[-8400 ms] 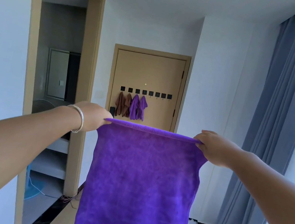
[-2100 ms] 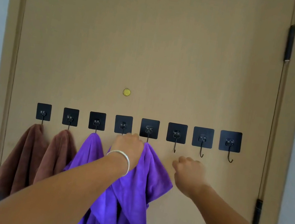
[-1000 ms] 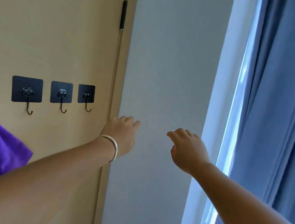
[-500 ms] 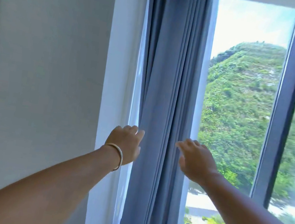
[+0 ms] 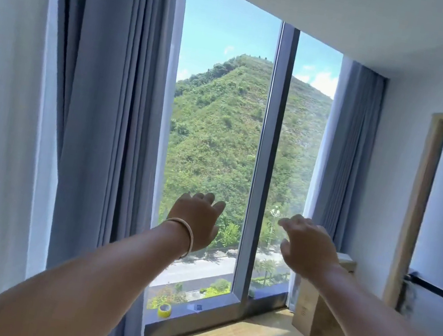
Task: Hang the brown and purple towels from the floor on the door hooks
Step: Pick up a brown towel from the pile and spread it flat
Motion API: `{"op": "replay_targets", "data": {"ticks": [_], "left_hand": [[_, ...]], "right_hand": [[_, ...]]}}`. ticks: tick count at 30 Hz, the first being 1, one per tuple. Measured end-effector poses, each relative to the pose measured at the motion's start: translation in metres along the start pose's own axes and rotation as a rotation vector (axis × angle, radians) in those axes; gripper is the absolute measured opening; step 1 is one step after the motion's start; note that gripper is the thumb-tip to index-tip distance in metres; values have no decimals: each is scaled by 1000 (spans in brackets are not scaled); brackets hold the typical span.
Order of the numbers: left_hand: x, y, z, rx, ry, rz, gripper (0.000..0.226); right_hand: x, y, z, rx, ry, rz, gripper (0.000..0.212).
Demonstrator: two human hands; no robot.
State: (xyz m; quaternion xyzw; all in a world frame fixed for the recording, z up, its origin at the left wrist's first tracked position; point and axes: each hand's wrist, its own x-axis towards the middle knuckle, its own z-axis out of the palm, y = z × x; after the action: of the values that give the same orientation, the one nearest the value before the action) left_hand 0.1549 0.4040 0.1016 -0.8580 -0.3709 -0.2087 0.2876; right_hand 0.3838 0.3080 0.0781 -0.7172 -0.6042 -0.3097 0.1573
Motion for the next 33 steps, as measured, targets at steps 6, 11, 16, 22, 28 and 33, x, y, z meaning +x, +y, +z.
{"op": "replay_targets", "data": {"ticks": [6,11,16,22,28,33], "left_hand": [[53,113,3,-90,38,139,49],[87,206,6,-143,76,246,49],[115,295,5,-243,108,337,47],[137,397,1,-338,109,459,43],[161,483,-2,-409,133,582,44],[190,540,12,-448,130,652,46]], "right_hand": [[-53,110,-8,-61,-13,144,30],[-102,193,-18,-144,-13,245,23],[-156,269,-23,-246,-78,367,22],[-225,348,-35,-297,-125,528,28],[-273,400,-43,-371,-204,666,31],[-289,438,-37,-407,-270,737,39]]}}
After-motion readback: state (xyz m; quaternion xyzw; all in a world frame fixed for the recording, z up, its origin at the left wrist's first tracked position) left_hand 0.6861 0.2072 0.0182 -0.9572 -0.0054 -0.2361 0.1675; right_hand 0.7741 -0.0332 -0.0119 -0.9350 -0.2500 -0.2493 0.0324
